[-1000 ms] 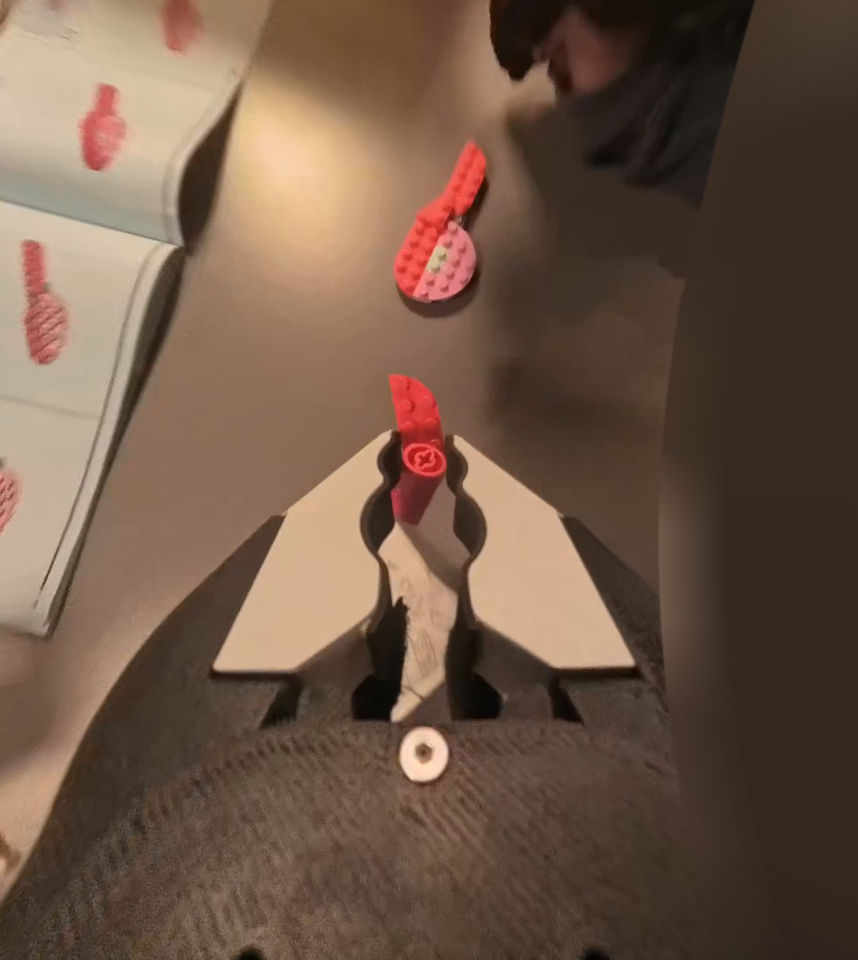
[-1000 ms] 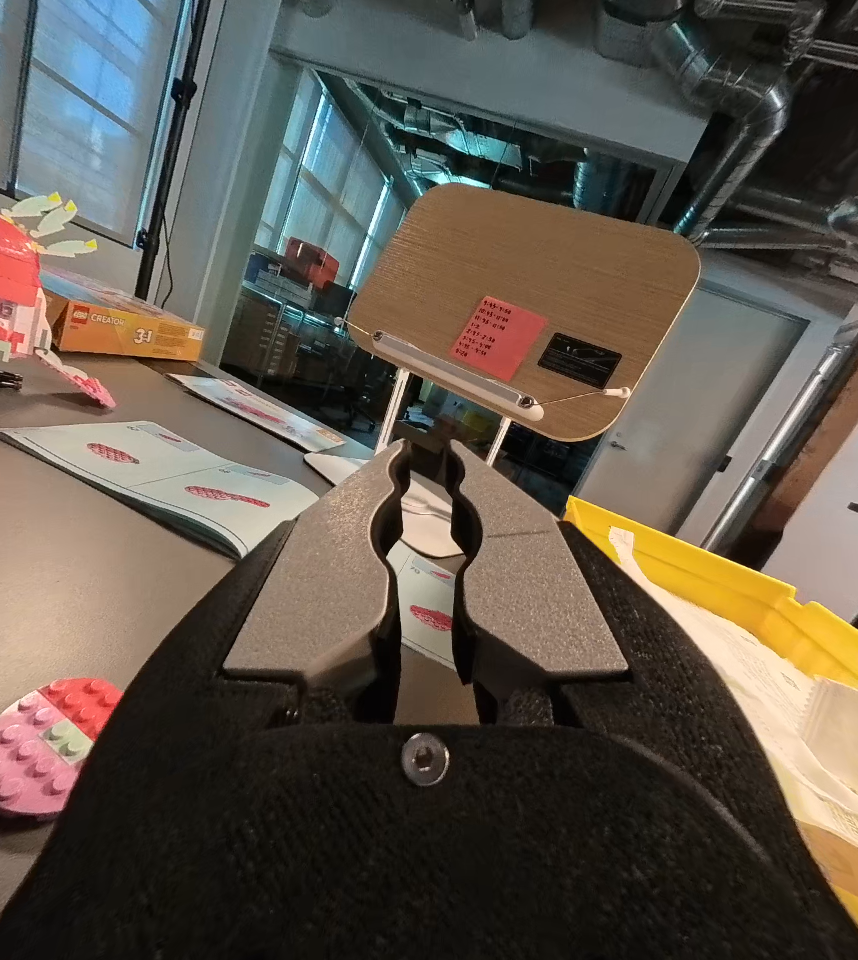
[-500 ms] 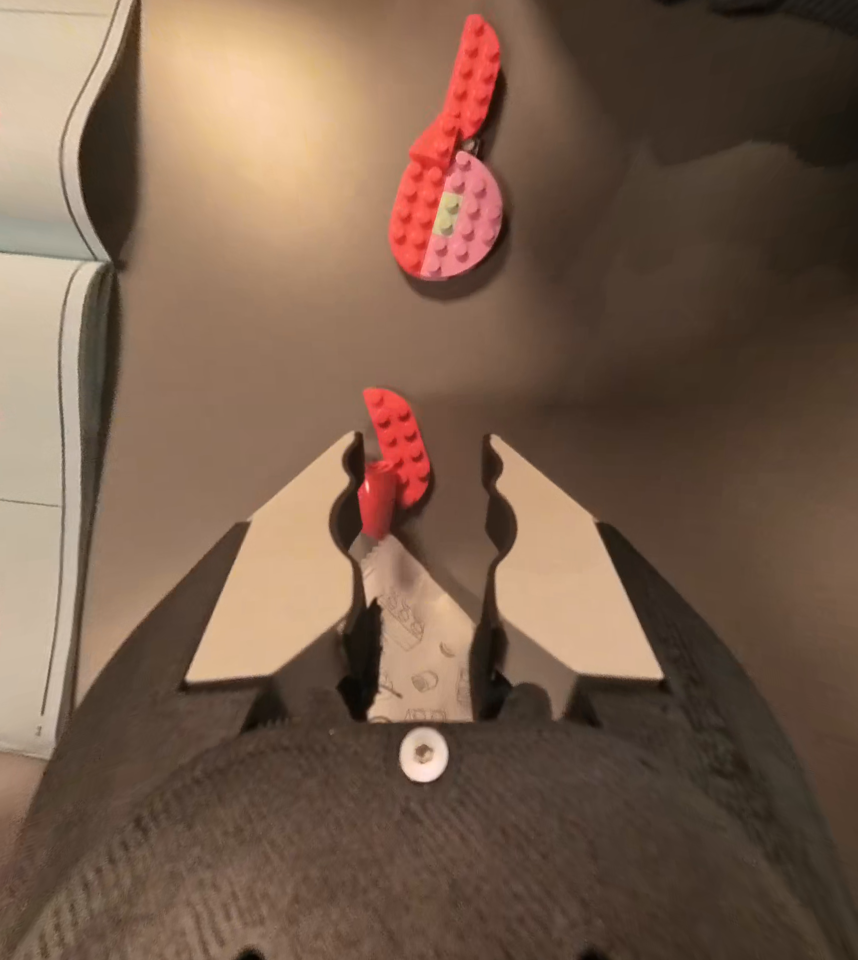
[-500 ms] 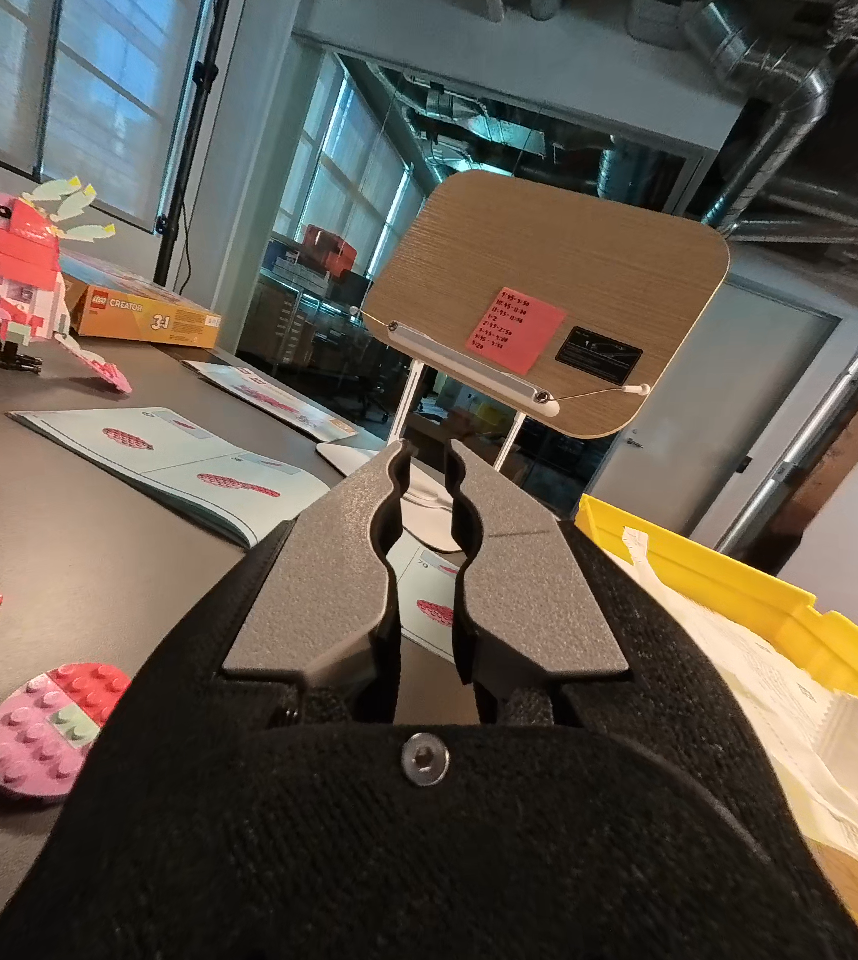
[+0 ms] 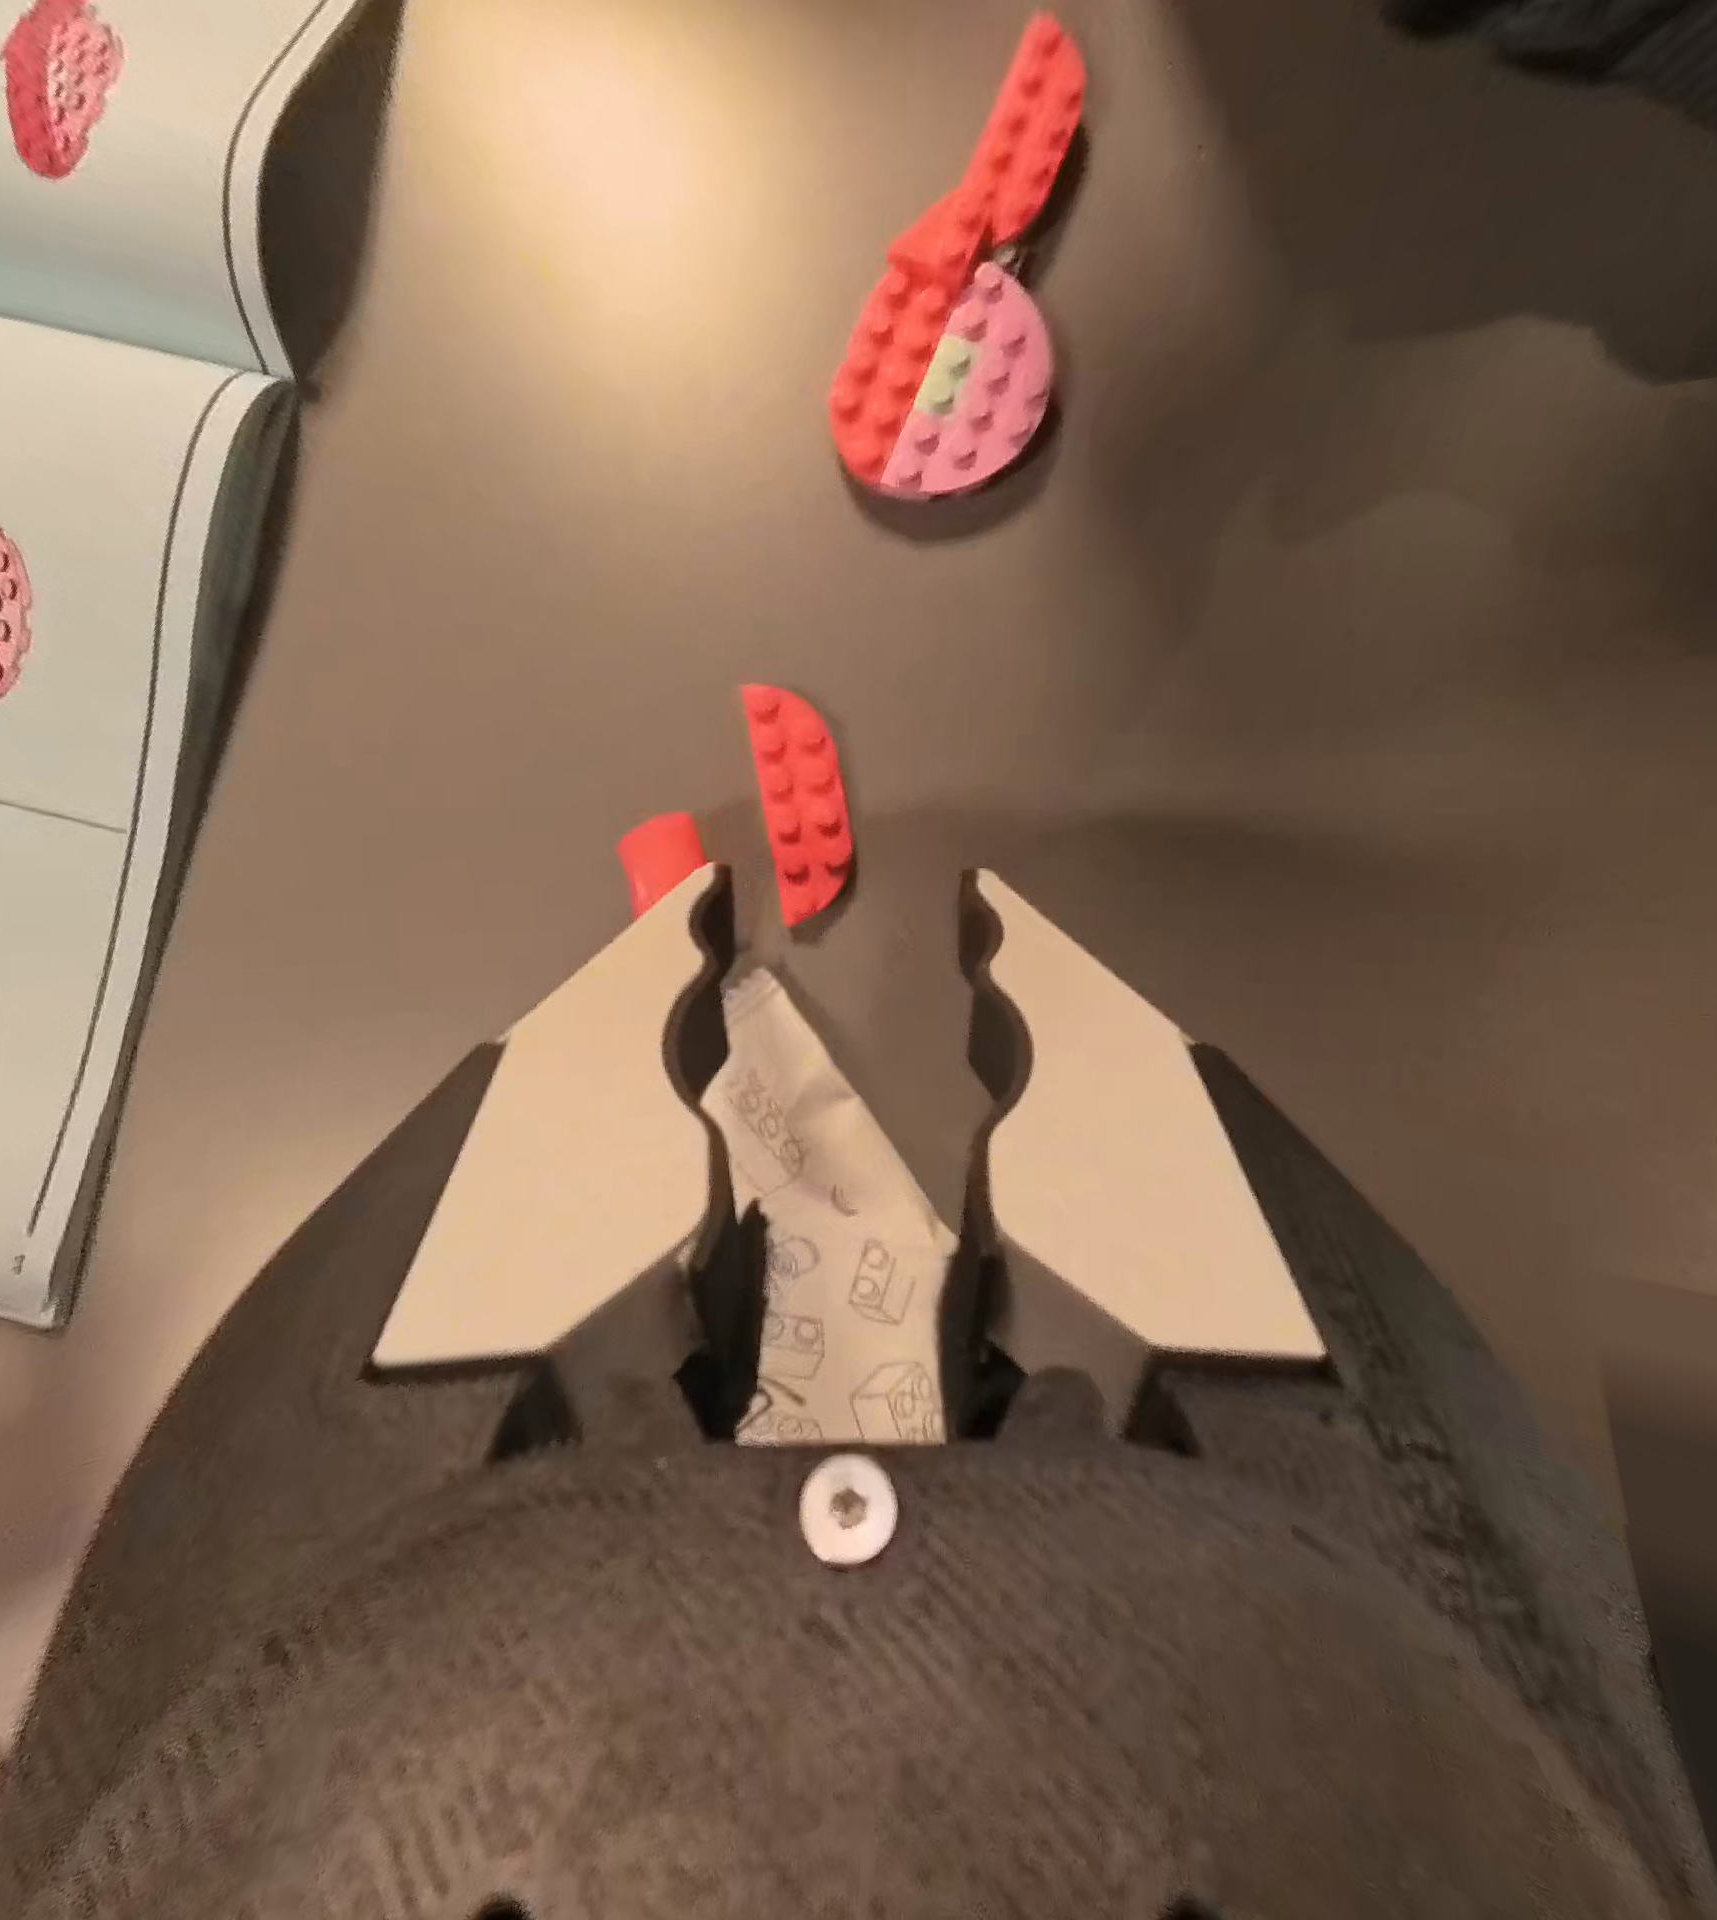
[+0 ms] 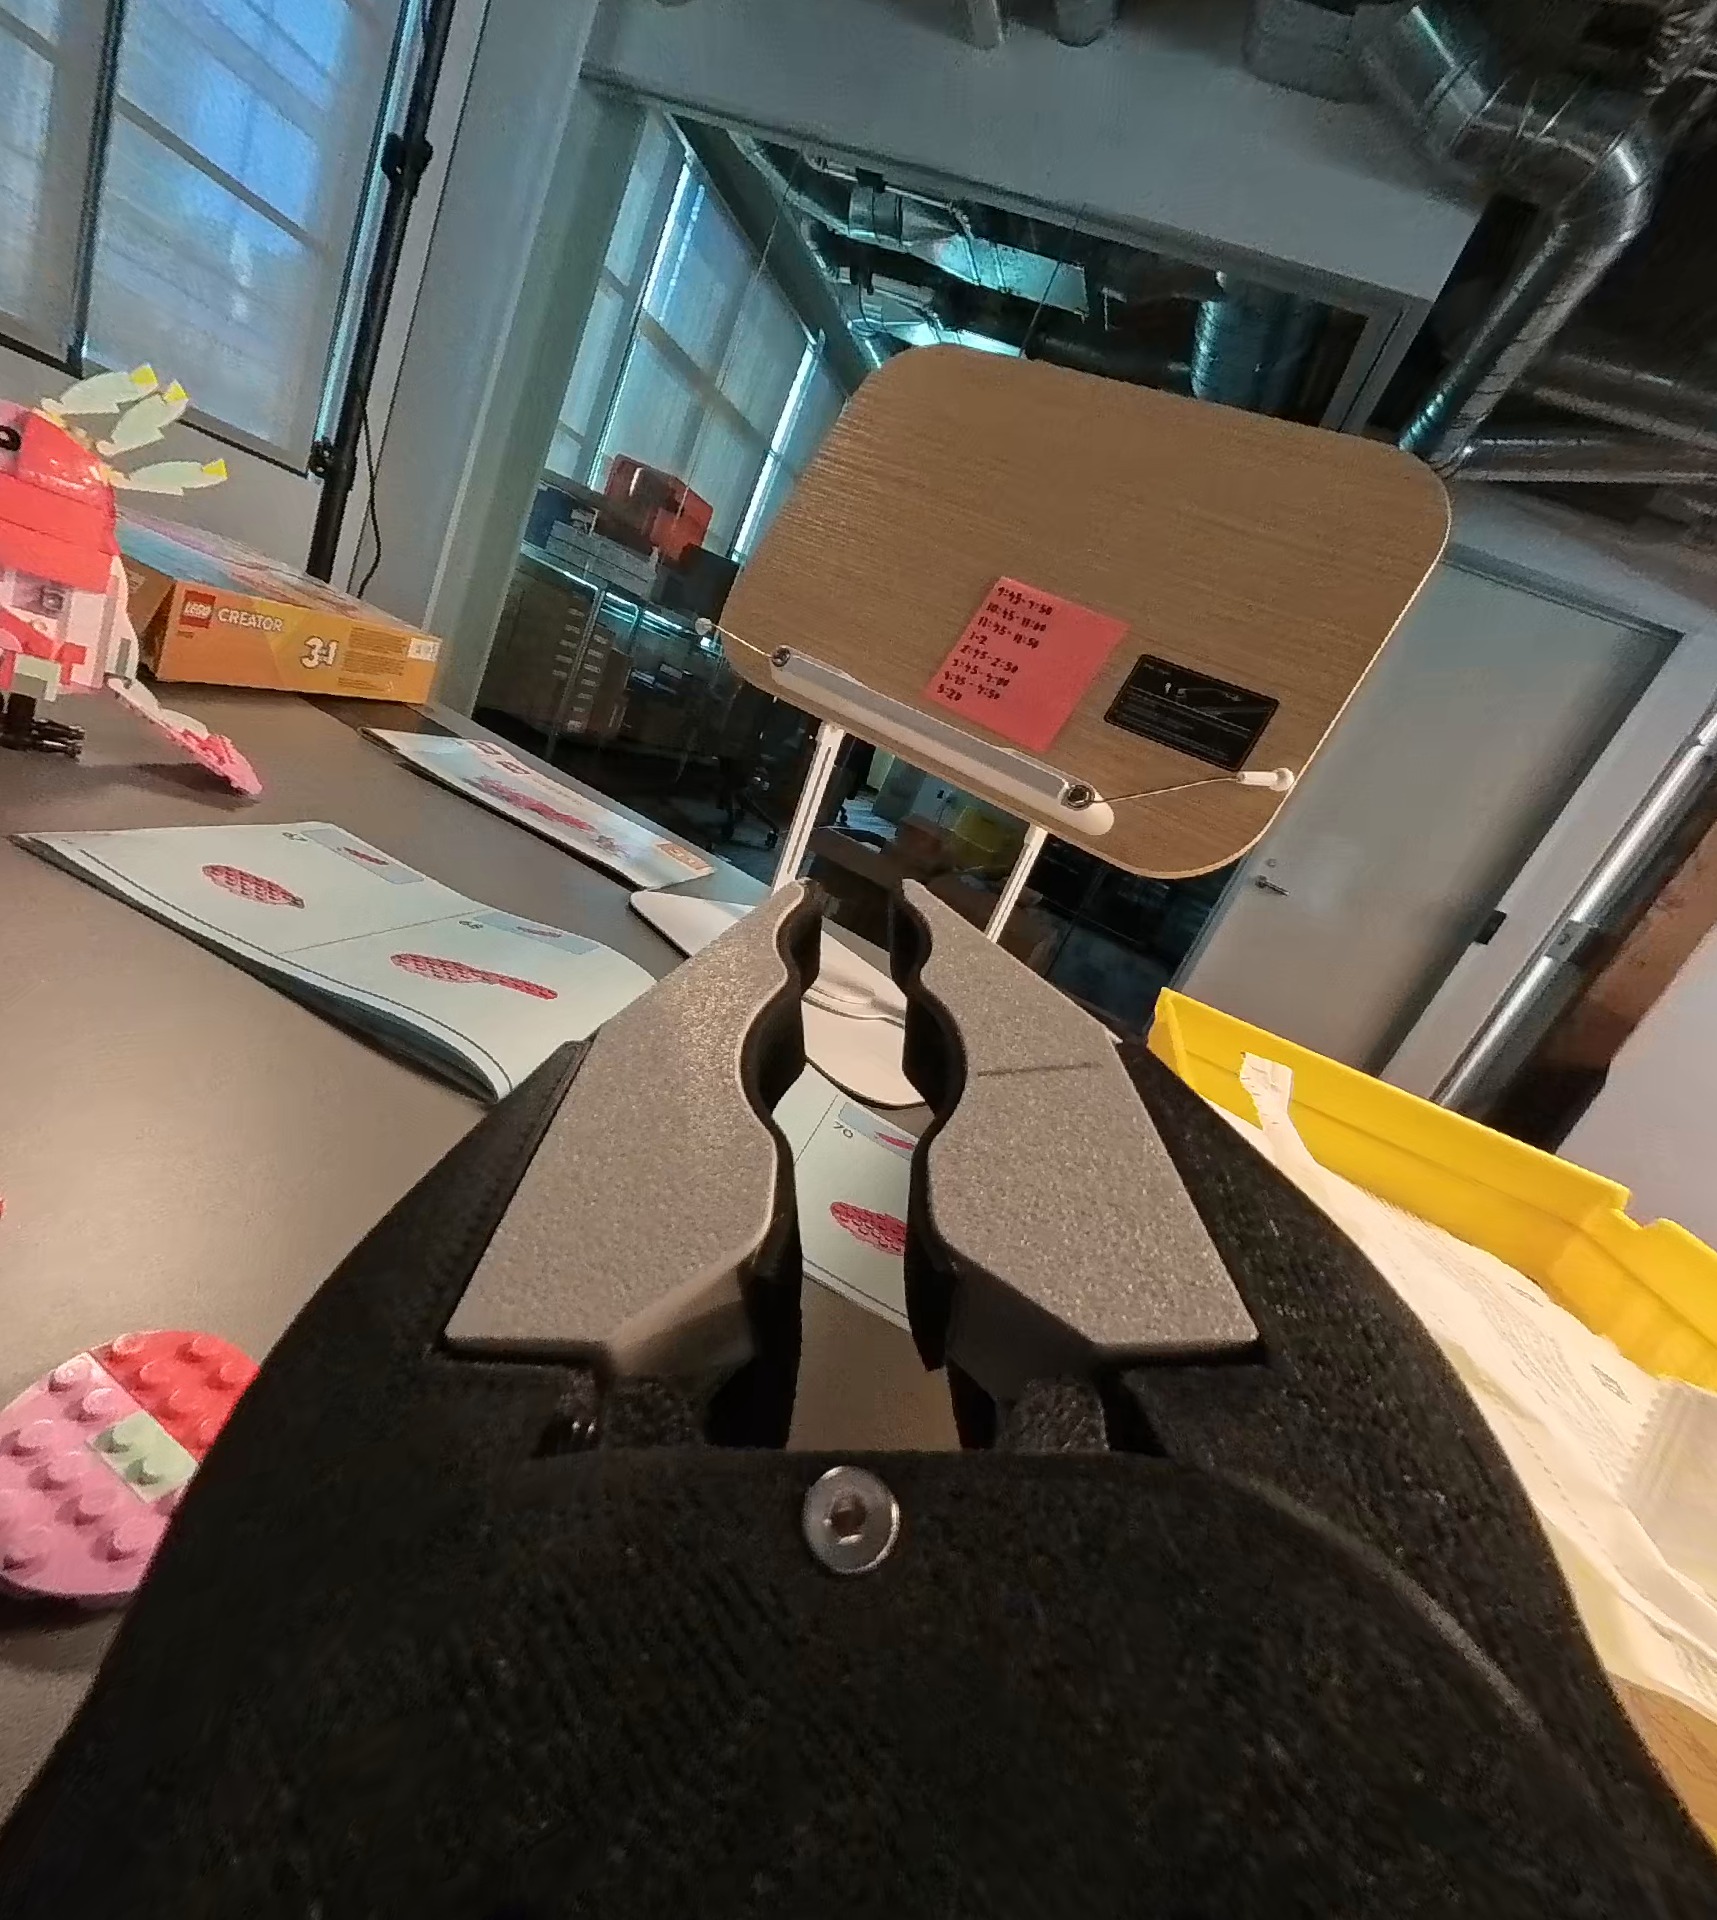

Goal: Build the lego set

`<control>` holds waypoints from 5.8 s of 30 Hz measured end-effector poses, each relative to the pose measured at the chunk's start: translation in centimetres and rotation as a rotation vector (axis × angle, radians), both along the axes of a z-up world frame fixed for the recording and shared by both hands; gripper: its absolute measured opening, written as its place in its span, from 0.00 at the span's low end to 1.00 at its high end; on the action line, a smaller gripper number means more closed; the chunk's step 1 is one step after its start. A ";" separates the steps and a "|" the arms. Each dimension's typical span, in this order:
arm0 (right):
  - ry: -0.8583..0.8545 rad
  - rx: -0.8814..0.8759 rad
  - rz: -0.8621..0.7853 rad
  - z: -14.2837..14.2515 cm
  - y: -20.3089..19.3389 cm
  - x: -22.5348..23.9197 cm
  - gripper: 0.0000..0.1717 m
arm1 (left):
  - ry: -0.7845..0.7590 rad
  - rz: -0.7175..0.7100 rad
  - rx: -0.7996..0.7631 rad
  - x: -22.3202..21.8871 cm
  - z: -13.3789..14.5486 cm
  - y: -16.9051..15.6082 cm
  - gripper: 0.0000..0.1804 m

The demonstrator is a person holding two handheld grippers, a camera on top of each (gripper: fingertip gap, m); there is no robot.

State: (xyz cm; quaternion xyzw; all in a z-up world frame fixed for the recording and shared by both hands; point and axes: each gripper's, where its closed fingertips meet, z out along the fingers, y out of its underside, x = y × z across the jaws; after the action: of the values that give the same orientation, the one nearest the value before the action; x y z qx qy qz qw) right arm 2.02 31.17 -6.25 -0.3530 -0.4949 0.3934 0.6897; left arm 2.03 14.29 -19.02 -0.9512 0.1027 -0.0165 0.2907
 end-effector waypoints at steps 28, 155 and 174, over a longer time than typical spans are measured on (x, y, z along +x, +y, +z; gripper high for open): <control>-0.288 1.105 0.178 -9.3 -12.5 3.5 0.10 | -0.245 -0.018 0.121 3.5 2.4 4.8 0.08; -0.587 1.119 -0.053 -11.4 -6.0 3.8 0.02 | -0.391 -0.161 0.210 3.6 0.3 9.1 0.22; -0.617 1.104 -0.178 -11.0 -5.4 3.0 0.01 | -0.411 -0.093 0.222 3.1 0.4 9.4 0.22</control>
State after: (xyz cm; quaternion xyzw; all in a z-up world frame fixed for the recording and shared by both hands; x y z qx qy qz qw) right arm 5.07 25.81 -17.27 -0.0824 -0.7695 -0.0980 0.6257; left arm 5.16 23.65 -18.62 -0.8843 0.0861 -0.2115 0.4073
